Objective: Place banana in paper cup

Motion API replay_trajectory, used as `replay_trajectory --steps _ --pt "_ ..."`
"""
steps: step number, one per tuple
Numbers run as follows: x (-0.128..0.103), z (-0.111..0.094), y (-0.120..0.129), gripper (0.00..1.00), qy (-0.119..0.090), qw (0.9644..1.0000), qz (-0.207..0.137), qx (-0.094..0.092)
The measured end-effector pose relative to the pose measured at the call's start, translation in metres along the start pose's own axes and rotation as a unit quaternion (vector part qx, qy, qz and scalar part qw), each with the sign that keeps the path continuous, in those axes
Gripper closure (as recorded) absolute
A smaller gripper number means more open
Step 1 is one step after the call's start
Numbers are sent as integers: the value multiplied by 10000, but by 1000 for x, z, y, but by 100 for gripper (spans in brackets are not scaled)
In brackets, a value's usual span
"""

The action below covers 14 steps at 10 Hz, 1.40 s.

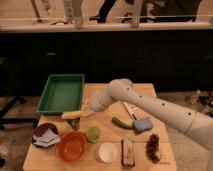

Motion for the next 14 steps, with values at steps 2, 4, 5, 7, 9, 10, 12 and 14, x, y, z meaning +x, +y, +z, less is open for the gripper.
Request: replay_trajectory --steps 2,4,5,7,9,10,12,14 --pt "9 -25 -6 100 70 9998 75 182" --pt "20 -45 -10 100 143 9992 160 338" --pt "26 -55 -11 100 190 9987 213 412" --pt "38 -70 -7 100 256 9981 288 471" --pt "47 -80 8 100 290 9980 309 474" --pt "47 -84 22 100 270 9982 288 455" --pt "48 -90 52 100 195 9986 243 427" --pt "45 -88 59 100 160 9990 195 366"
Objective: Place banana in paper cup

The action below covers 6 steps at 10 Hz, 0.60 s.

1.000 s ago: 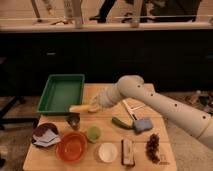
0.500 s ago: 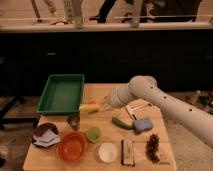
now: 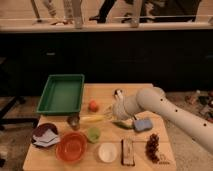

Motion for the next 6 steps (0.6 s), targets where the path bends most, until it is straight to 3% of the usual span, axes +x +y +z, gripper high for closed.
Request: replay_trajectory --steps 6 --pt "-1 1 0 100 -5 10000 -12 -13"
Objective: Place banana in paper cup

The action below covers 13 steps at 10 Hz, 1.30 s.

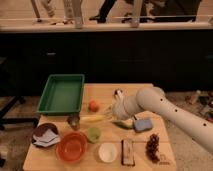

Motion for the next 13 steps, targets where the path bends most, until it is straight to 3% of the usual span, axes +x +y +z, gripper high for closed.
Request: replay_trajectory --steps 3,5,12,13 --pt "-5 -6 6 100 99 9999 -22 25" --pt "-4 -21 21 100 129 9999 8 91" --pt "17 -72 76 100 31 9993 131 358" --pt "19 -72 80 100 3 9992 157 366"
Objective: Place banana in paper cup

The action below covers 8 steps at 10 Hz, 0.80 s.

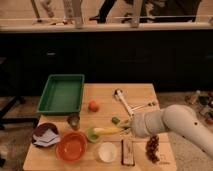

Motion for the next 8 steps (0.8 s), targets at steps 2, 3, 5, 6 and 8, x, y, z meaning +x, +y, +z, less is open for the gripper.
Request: replay_trajectory --steps 2,3,5,6,8 --pt "8 1 11 100 -46 10000 83 3" --pt "10 3 14 100 -55 9999 109 -5" --pt "15 11 21 100 -104 9998 159 -65" --pt "17 15 25 100 -123 9997 174 -107" --pt "18 22 32 100 -147 9995 197 -187"
